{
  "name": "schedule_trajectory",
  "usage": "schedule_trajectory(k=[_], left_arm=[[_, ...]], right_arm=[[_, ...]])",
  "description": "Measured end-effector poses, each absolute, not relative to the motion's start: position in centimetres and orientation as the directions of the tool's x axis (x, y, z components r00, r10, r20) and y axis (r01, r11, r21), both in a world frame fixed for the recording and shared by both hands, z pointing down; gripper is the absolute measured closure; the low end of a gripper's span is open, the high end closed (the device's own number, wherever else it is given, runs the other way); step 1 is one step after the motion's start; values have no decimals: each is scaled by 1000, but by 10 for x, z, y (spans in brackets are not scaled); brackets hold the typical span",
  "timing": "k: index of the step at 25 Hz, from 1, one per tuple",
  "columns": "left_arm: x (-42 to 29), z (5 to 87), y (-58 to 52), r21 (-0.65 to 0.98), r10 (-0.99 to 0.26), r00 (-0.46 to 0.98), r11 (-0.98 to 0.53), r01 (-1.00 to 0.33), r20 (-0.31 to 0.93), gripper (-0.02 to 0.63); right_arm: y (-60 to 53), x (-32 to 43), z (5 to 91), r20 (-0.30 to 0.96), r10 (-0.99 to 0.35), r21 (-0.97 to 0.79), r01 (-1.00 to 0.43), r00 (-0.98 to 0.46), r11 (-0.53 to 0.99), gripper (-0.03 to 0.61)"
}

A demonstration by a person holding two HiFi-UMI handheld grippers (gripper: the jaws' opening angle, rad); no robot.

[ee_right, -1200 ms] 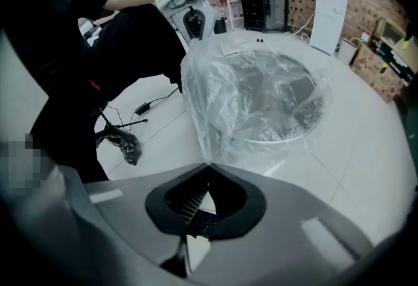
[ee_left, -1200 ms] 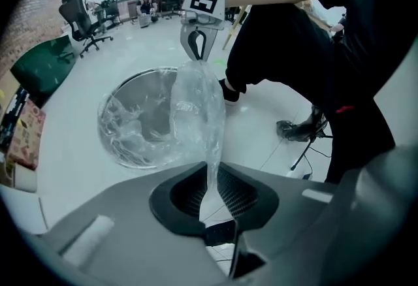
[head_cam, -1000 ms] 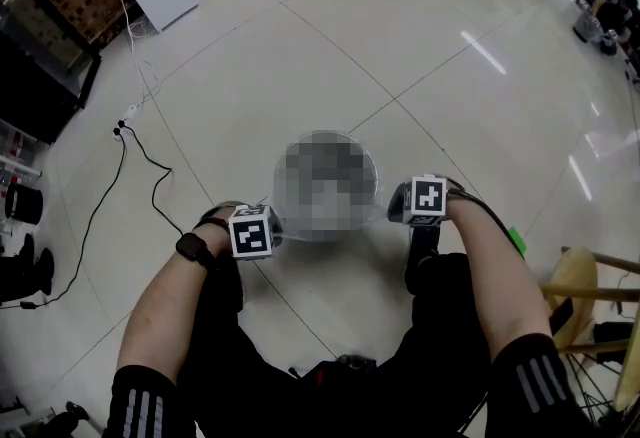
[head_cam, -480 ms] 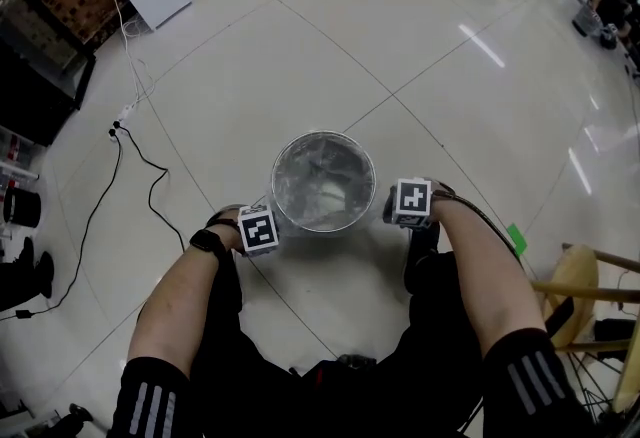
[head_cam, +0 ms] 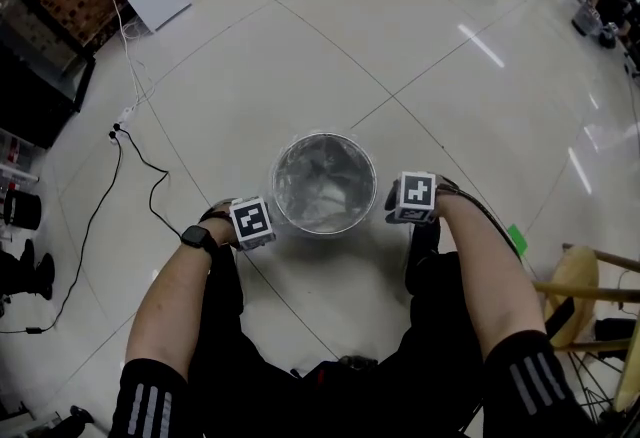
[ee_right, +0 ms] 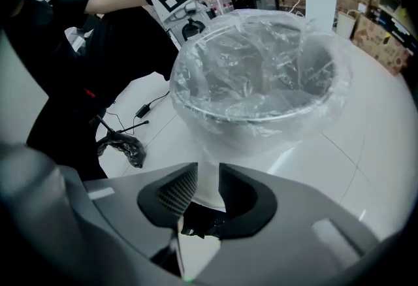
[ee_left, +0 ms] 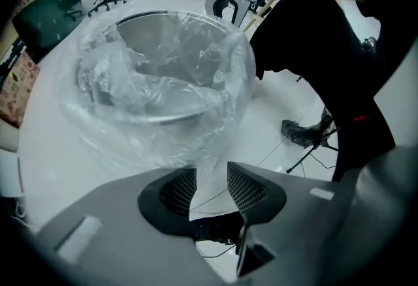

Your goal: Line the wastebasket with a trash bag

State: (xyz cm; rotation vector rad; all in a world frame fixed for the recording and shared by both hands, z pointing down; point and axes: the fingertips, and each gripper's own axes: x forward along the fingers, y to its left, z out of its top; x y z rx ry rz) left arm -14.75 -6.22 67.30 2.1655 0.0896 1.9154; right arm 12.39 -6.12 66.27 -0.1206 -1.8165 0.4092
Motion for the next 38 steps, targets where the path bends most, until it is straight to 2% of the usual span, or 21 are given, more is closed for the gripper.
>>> schedule_trajectory(k=[3, 6, 10, 15, 17, 20, 22, 29, 38], left_arm=[[-150, 645, -46, 353, 324, 202, -927, -125, 924, 465], [-159, 621, -50, 384, 348, 234, -914, -128, 908, 457], [-162, 599, -72, 336, 285, 274, -928, -161, 918, 436], [-177, 617, -100, 180, 149, 180, -968, -172, 972, 377], [-176, 619, -114, 125, 89, 197, -976, -180, 976, 367], [-150, 606, -143, 36, -24, 328, -984, -174, 944, 336], [-136, 603, -150, 10, -48, 363, -988, -155, 931, 312], [-120, 630, -154, -8, -28, 316, -998, -64, 948, 270], [-118, 662, -165, 17, 1, 267, -998, -60, 964, 258]], right_arm=[[-64, 131, 648, 912, 295, -345, -142, -286, 928, 455], [-80, 138, 632, 927, 242, -297, -165, -287, 941, 438], [-107, 137, 616, 930, 151, -228, -203, -334, 952, 406], [-136, 128, 611, 919, 75, -178, -238, -388, 955, 319], [-138, 120, 608, 912, 79, -178, -214, -402, 960, 299], [-138, 112, 611, 909, 90, -183, -196, -406, 963, 267], [-137, 110, 617, 912, 98, -184, -183, -399, 966, 256], [-131, 91, 627, 891, 160, -249, -161, -425, 955, 221], [-131, 102, 665, 910, 216, -278, -133, -354, 951, 202]])
